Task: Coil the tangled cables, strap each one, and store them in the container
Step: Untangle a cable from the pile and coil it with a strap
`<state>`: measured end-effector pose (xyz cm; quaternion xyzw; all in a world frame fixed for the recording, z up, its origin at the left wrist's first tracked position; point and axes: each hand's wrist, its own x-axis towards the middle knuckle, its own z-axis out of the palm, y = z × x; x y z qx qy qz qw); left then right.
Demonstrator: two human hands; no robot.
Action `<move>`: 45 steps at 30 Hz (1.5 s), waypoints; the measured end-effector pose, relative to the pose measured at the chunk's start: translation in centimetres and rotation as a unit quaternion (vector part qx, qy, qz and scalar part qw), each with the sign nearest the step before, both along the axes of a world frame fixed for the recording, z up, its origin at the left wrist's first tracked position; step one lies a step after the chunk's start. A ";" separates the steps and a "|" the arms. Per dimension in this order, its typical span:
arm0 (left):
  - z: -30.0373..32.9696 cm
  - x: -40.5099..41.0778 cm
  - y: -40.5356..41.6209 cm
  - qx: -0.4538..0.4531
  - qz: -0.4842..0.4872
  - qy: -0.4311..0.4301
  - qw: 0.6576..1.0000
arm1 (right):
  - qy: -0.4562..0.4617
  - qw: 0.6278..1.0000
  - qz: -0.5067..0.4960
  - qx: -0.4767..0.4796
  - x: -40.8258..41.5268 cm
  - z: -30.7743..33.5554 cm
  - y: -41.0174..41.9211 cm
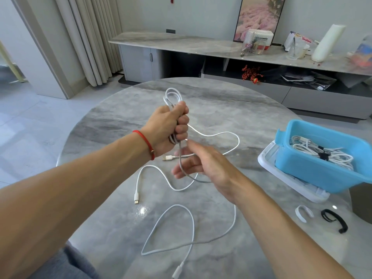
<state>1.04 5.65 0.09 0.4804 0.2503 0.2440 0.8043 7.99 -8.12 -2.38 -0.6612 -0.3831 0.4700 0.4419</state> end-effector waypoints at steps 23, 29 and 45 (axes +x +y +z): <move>-1.3 -1.1 -1.8 0.226 -0.196 0.243 0.923 | -0.386 0.908 -0.034 0.160 0.7 0.6 -0.7; -1.0 -1.1 -2.2 0.148 -0.284 0.239 0.917 | -0.412 0.903 -0.059 0.102 2.1 0.8 -1.1; -1.1 -0.5 -1.3 0.328 -0.265 0.351 0.836 | -0.408 0.907 -0.089 0.051 5.7 1.2 -2.4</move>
